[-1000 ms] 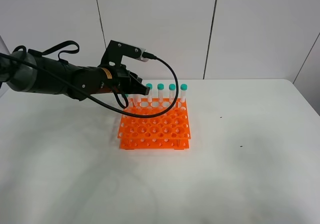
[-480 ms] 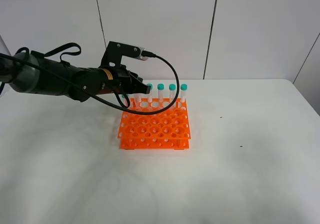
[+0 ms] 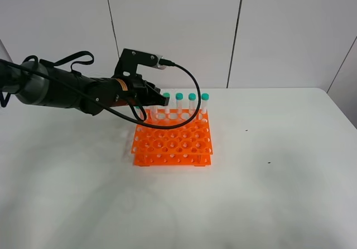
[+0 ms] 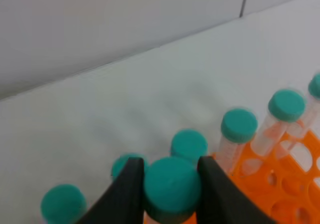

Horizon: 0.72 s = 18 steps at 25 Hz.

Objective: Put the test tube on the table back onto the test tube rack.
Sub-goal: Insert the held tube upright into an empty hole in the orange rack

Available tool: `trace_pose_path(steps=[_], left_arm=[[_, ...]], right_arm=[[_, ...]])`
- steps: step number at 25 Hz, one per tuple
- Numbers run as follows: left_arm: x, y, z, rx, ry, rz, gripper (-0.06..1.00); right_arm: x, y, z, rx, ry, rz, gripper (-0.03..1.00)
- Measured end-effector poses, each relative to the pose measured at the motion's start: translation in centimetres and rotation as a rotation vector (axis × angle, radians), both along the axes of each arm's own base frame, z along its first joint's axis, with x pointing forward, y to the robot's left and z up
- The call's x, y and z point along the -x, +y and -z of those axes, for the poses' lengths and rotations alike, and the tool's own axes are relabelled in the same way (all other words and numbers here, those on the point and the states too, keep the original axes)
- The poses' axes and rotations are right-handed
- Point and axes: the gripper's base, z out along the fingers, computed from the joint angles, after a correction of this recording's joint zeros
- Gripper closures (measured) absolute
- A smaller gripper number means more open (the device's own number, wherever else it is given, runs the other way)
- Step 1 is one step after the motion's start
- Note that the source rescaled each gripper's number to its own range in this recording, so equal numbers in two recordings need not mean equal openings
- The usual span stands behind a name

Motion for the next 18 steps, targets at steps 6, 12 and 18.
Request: trace_pose_path(steps=[6,12,18], left_arm=[[0.3,0.2,-1.2,-0.001,-0.001,-0.001,0.94],[0.4,0.2,-1.6,0.003,-0.009,-0.001,0.94],[0.3,0.2,-0.8,0.021,0.019,-0.018,0.94]], right_arm=[[0.0,0.0,0.0,0.000,0.000,0.000,0.05],[0.0,0.0,0.0,0.000,0.000,0.000,0.05],[0.0,0.0,0.0,0.000,0.000,0.000,0.05]])
